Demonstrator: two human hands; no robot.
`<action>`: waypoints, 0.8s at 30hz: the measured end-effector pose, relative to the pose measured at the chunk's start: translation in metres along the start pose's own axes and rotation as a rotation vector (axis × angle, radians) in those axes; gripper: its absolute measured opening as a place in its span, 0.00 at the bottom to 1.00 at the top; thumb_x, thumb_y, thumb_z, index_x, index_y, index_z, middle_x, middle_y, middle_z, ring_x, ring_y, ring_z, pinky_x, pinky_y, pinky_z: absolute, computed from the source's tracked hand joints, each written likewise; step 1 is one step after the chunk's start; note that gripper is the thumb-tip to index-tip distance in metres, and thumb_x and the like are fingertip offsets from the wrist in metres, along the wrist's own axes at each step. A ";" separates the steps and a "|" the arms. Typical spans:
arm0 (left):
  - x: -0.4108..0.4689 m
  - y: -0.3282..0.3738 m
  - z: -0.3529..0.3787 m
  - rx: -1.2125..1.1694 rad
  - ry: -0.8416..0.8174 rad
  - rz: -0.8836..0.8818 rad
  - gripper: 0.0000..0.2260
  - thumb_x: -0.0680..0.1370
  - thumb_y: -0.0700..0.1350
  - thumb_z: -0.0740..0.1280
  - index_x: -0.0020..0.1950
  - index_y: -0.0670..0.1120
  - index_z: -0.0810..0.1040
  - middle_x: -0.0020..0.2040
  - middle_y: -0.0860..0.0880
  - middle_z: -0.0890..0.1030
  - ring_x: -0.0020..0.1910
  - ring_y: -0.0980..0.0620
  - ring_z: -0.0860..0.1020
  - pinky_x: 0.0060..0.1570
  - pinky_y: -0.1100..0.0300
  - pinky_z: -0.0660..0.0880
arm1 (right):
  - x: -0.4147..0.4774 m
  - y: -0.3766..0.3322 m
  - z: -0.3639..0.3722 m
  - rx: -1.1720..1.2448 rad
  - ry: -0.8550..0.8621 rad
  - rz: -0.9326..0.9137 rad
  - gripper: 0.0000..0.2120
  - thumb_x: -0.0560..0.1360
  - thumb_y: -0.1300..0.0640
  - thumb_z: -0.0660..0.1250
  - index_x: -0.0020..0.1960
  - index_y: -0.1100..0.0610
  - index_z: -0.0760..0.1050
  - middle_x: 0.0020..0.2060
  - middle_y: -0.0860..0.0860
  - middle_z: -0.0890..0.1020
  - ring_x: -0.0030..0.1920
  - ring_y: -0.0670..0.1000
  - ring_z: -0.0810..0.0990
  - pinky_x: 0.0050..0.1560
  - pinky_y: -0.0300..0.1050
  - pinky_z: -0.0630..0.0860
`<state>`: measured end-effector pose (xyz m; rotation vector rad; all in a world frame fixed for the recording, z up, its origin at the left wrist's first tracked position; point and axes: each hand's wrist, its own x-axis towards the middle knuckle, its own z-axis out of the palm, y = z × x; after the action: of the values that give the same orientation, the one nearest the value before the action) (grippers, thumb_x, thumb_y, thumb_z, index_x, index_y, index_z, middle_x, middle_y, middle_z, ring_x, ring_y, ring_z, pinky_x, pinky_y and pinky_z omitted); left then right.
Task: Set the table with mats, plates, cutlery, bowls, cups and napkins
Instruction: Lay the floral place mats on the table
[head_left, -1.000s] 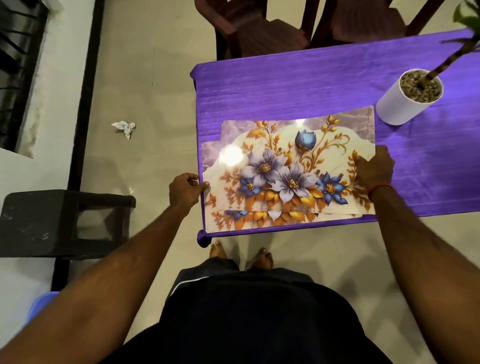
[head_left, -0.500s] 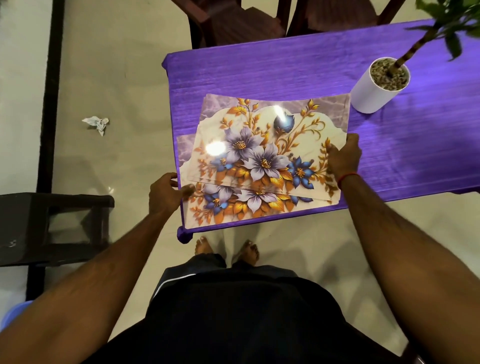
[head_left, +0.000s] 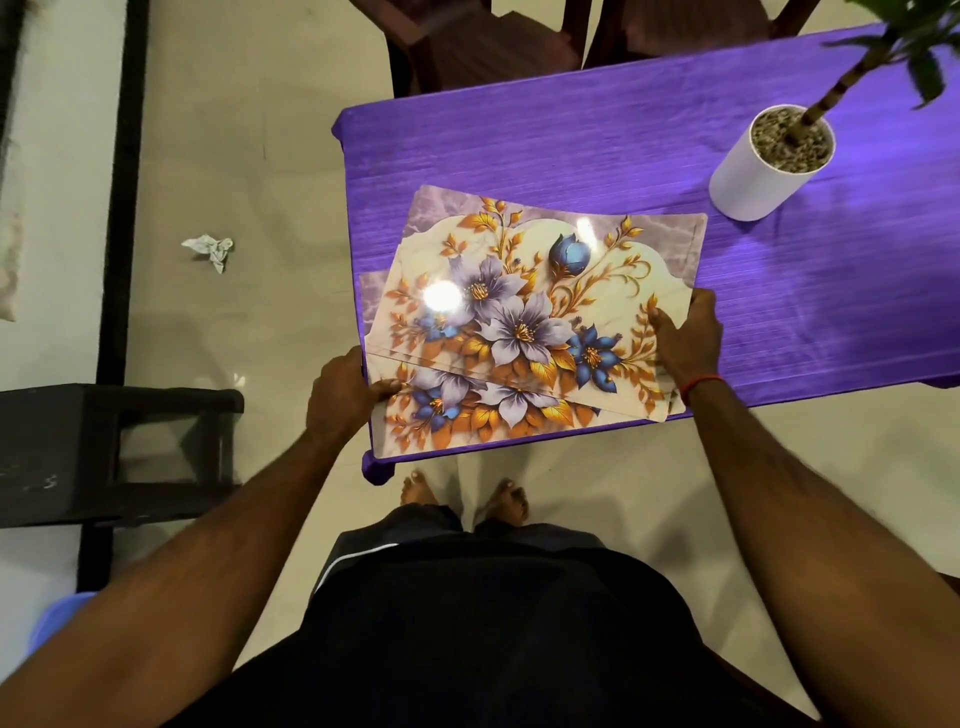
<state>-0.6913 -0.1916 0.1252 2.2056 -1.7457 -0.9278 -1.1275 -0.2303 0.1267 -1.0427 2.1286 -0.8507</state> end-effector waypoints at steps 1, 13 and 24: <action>0.000 -0.001 0.000 0.003 -0.001 -0.001 0.27 0.74 0.57 0.76 0.65 0.43 0.77 0.58 0.43 0.84 0.52 0.42 0.83 0.45 0.55 0.75 | 0.000 0.000 0.000 -0.001 -0.004 -0.002 0.20 0.79 0.54 0.70 0.65 0.60 0.67 0.60 0.59 0.80 0.61 0.59 0.78 0.50 0.43 0.69; -0.001 0.000 -0.006 0.007 -0.035 -0.020 0.29 0.71 0.54 0.80 0.66 0.43 0.77 0.60 0.43 0.84 0.55 0.41 0.82 0.51 0.53 0.77 | -0.007 -0.001 0.001 0.010 0.008 0.027 0.21 0.79 0.56 0.70 0.66 0.61 0.66 0.61 0.61 0.79 0.60 0.60 0.80 0.49 0.43 0.72; 0.001 -0.003 -0.006 0.012 -0.039 -0.015 0.28 0.71 0.53 0.80 0.66 0.43 0.77 0.60 0.43 0.84 0.56 0.40 0.82 0.47 0.58 0.71 | -0.008 -0.004 0.003 0.017 -0.036 0.041 0.21 0.80 0.54 0.69 0.67 0.60 0.65 0.62 0.61 0.79 0.61 0.60 0.80 0.52 0.49 0.76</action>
<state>-0.6856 -0.1928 0.1285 2.2255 -1.7590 -0.9725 -1.1198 -0.2264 0.1299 -0.9956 2.1019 -0.8225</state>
